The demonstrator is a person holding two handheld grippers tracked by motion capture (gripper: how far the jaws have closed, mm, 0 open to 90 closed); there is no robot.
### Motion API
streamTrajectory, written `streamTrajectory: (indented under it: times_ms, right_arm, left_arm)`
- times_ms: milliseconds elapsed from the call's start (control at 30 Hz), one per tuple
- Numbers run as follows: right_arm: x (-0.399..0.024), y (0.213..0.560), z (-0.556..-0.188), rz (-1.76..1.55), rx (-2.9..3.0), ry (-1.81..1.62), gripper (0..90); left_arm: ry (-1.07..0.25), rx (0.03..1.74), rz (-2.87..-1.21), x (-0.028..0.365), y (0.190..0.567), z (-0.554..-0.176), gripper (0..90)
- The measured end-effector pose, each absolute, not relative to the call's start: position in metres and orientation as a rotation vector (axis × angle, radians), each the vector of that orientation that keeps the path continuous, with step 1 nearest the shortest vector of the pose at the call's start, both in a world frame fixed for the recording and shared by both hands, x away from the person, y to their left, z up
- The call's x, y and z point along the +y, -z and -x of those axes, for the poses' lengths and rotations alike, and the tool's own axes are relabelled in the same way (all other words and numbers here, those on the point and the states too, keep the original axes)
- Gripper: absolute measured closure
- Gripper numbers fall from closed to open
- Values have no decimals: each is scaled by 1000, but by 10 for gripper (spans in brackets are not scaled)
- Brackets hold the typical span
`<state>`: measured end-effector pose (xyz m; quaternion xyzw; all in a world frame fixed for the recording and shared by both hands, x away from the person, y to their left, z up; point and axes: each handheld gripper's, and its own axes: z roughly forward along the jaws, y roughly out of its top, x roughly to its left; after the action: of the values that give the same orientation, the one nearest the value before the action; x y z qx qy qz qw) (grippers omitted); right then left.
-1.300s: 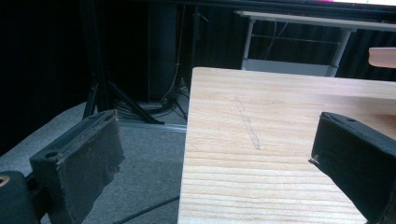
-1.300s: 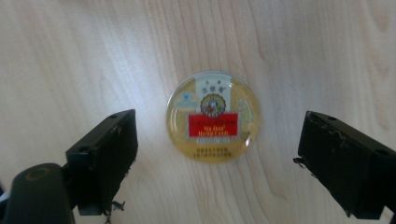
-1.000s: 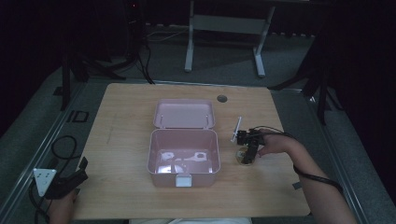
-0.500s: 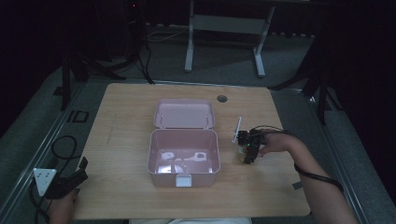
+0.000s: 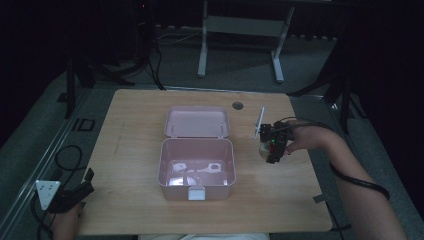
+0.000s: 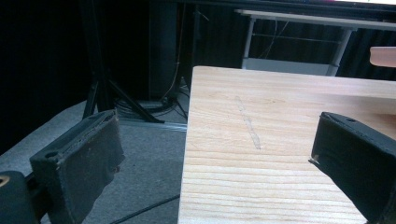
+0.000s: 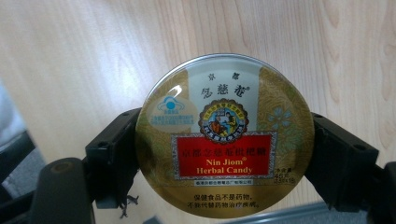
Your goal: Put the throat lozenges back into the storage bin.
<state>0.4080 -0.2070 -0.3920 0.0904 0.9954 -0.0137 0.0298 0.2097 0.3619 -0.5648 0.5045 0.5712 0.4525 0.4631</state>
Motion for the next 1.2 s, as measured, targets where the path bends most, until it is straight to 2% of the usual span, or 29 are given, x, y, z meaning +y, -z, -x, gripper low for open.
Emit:
streamTrajectory:
  times_ms: [233, 1200]
  right_arm:
    - [-199, 372, -402, -308, 3091, 11, 199]
    - [-122, 368, -388, -120, 3146, -38, 199]
  left_arm:
    - [-1110, 1407, -1237, 362, 565, -210, 24]
    - [-1105, 1404, -1236, 362, 565, -210, 24]
